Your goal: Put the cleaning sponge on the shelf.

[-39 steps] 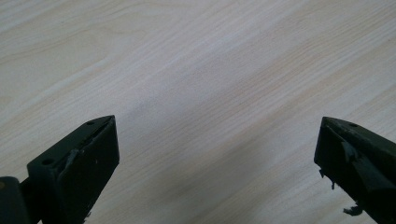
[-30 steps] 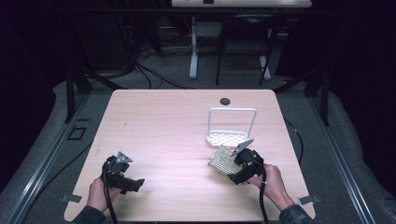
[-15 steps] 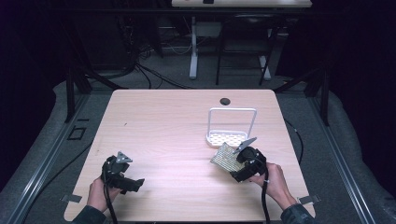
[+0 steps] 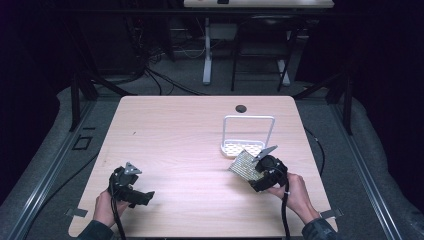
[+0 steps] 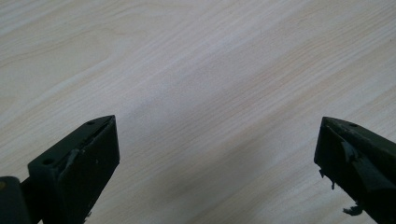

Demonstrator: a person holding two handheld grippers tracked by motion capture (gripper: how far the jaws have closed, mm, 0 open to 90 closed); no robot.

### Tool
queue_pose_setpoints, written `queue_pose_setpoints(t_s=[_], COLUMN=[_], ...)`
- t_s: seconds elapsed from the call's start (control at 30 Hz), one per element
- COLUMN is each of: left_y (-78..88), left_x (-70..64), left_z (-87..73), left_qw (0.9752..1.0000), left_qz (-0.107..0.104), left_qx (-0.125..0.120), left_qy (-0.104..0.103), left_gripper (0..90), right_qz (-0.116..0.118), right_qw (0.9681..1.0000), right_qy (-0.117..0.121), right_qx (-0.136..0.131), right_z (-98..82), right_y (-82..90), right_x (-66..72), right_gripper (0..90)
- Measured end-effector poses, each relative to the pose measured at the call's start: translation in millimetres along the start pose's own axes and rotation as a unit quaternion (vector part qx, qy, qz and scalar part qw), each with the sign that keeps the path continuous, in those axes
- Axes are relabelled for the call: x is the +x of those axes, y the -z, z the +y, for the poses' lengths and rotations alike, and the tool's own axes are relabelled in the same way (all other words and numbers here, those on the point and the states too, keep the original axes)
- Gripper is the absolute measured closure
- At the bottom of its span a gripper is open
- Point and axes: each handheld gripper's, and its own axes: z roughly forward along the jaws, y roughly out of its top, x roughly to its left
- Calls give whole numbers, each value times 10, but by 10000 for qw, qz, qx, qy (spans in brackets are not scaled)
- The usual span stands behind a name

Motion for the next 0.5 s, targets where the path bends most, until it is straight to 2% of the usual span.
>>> queue_pose_setpoints(t_s=[0.27, 0.5], left_y=[-10, -7], left_x=[-7, -6], left_z=[5, 6], left_qw=[10000, 10000], left_qz=[-17, 0], left_qx=[21, 11], left_qy=[-17, -13], left_gripper=[0, 0], right_qz=[-177, -355], right_qw=[9998, 9988], right_qy=[-82, -307], right_qx=[-39, -154], right_z=[7, 15], right_y=[14, 45], right_x=[-13, -57], right_gripper=[288, 328])
